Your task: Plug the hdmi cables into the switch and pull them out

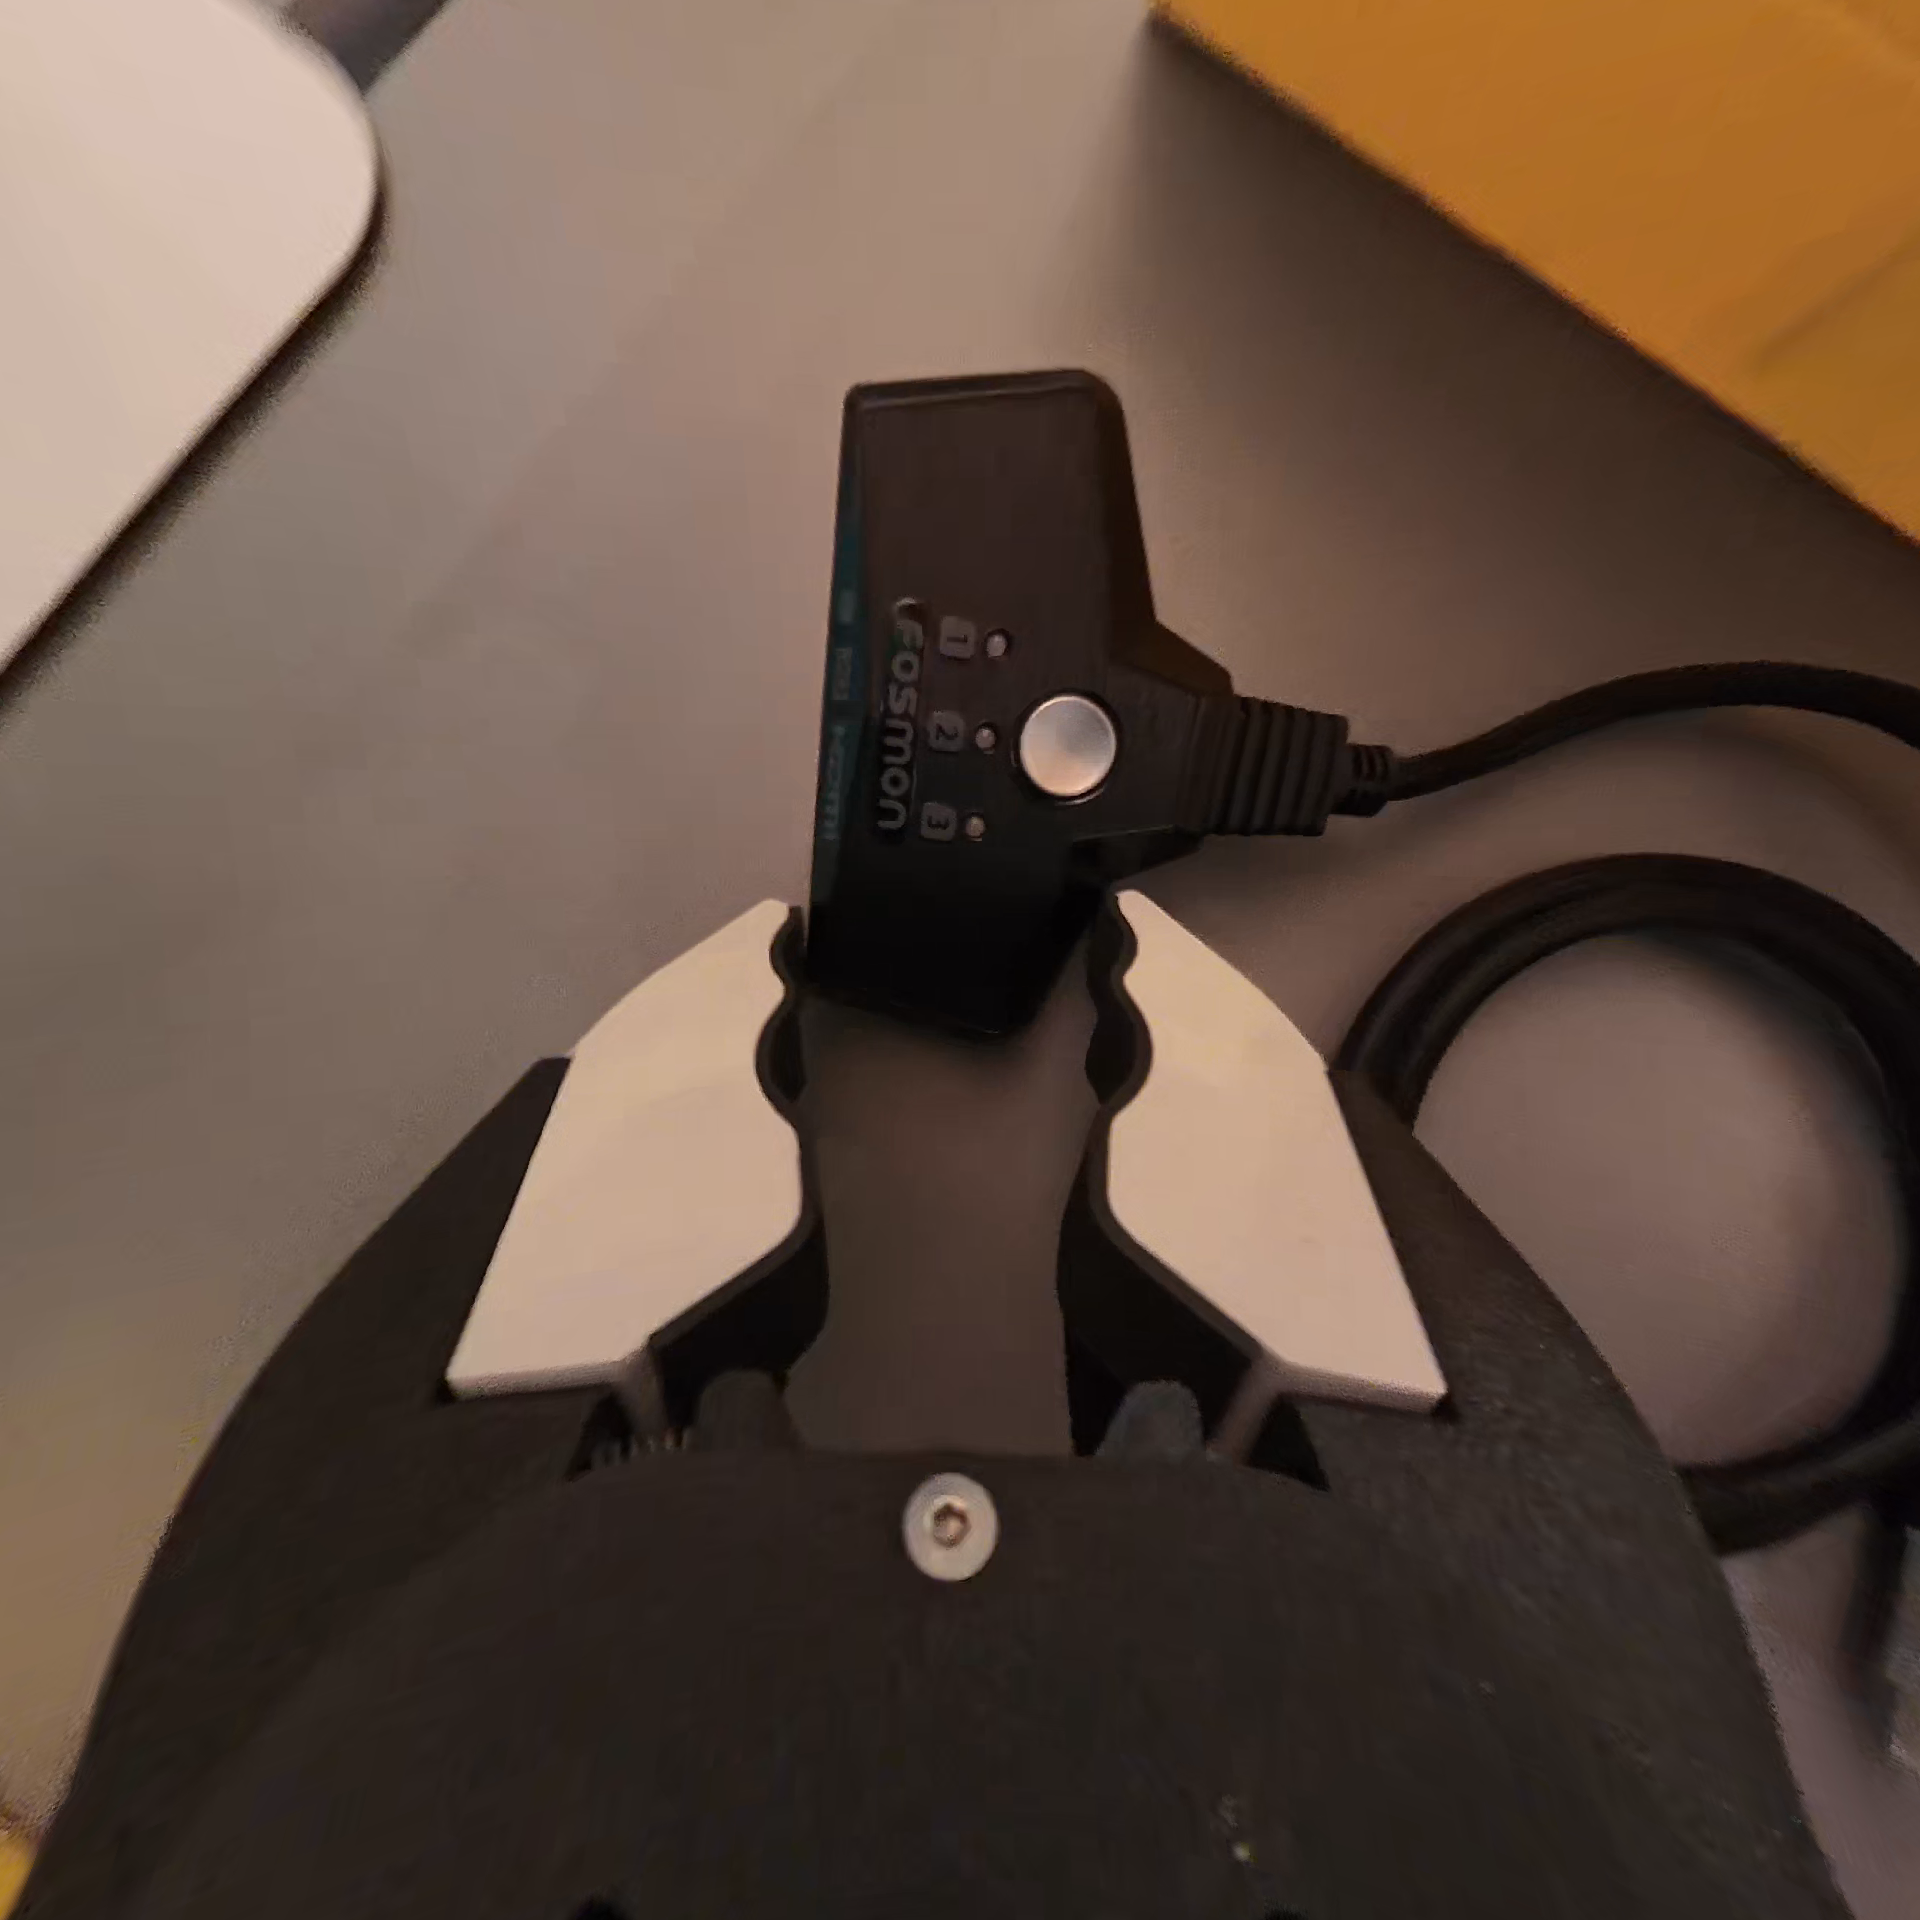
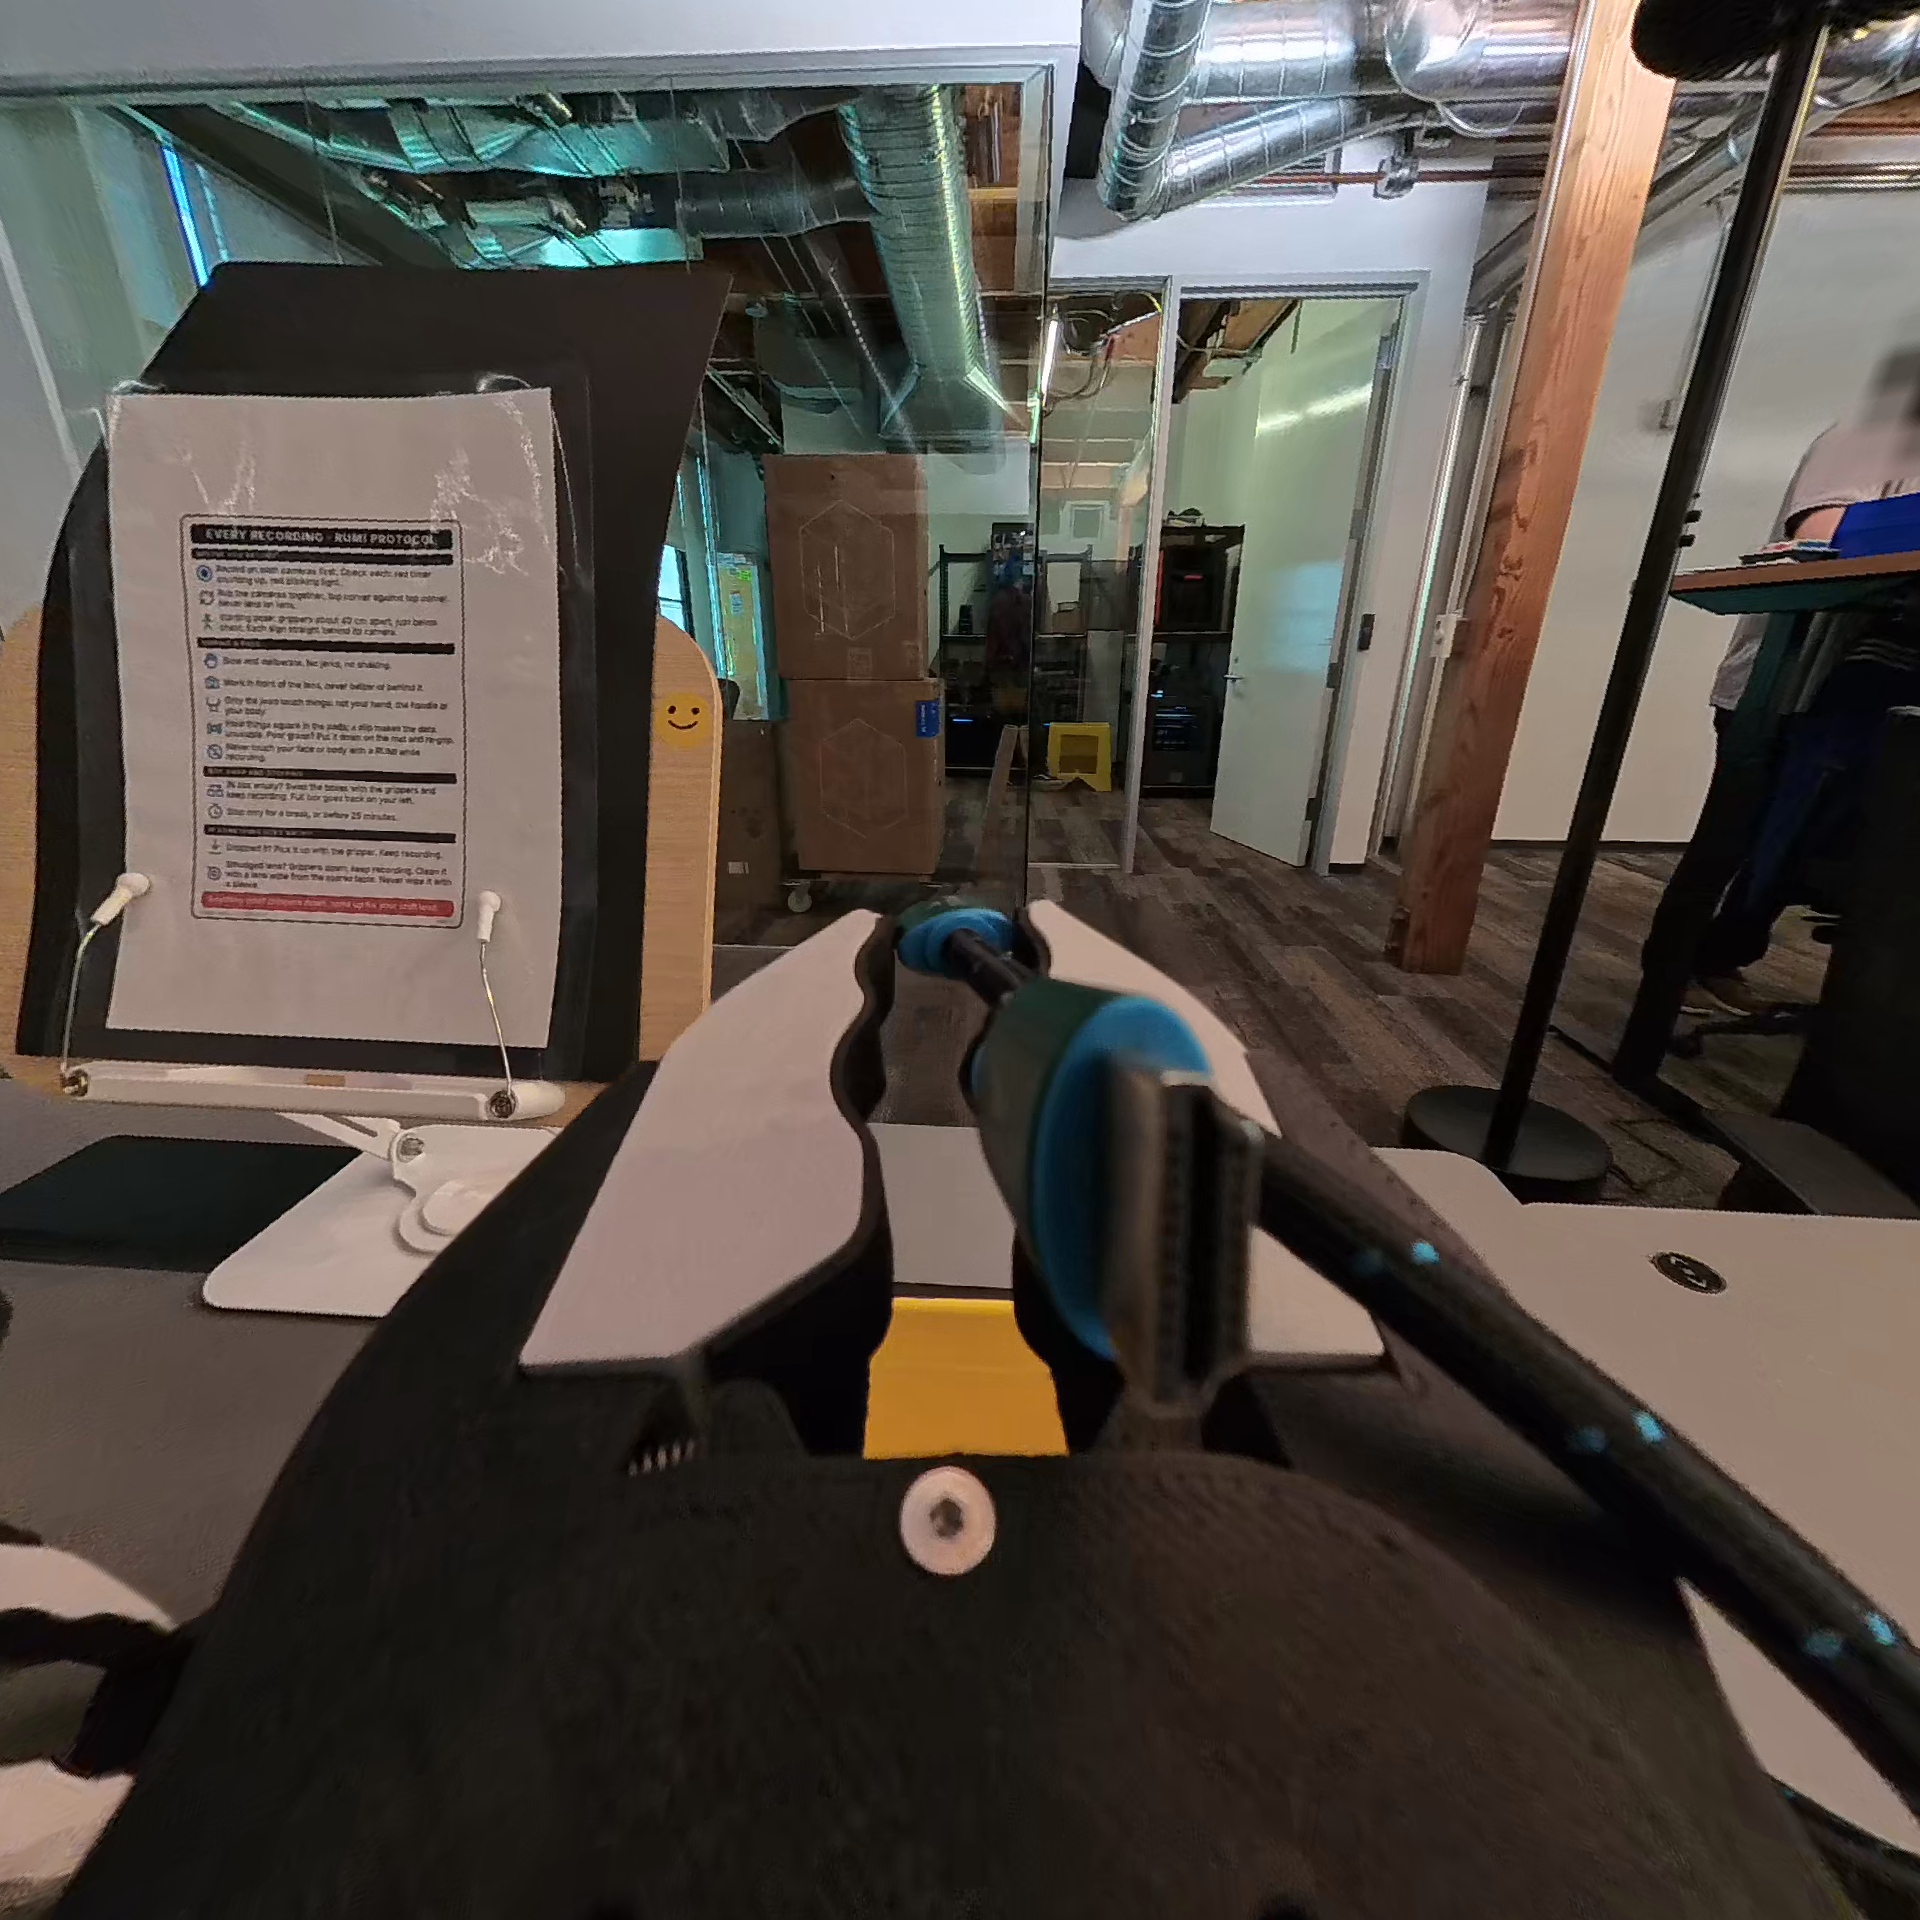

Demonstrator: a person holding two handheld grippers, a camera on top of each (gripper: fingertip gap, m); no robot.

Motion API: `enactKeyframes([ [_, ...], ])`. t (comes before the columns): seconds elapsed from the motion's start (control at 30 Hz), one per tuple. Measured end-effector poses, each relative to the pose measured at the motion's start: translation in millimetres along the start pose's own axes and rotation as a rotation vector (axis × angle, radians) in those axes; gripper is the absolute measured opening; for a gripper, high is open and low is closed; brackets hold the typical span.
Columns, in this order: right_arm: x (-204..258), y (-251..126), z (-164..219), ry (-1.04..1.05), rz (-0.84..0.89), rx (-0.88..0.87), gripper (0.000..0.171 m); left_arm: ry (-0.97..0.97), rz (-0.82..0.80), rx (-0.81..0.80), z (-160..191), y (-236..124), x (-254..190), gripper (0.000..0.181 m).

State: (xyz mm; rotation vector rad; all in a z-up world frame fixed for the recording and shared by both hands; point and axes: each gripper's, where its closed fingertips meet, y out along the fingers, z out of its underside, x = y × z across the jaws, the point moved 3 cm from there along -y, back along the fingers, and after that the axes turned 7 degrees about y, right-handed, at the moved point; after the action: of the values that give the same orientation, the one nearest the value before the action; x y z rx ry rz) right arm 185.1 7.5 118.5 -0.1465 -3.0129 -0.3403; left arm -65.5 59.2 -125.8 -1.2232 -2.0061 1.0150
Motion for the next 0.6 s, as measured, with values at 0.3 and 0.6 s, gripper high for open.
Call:
enactKeyframes([
  [0.3,4,-4,-8,0.013,-0.027,-0.018,0.022,-0.425,0.04,0.309,54,-39,-4,0.046],
  [0.6,9,-5,-12,0.016,-0.055,-0.022,0.022,-0.188,0.262,0.218,76,-62,-80,0.042],
])
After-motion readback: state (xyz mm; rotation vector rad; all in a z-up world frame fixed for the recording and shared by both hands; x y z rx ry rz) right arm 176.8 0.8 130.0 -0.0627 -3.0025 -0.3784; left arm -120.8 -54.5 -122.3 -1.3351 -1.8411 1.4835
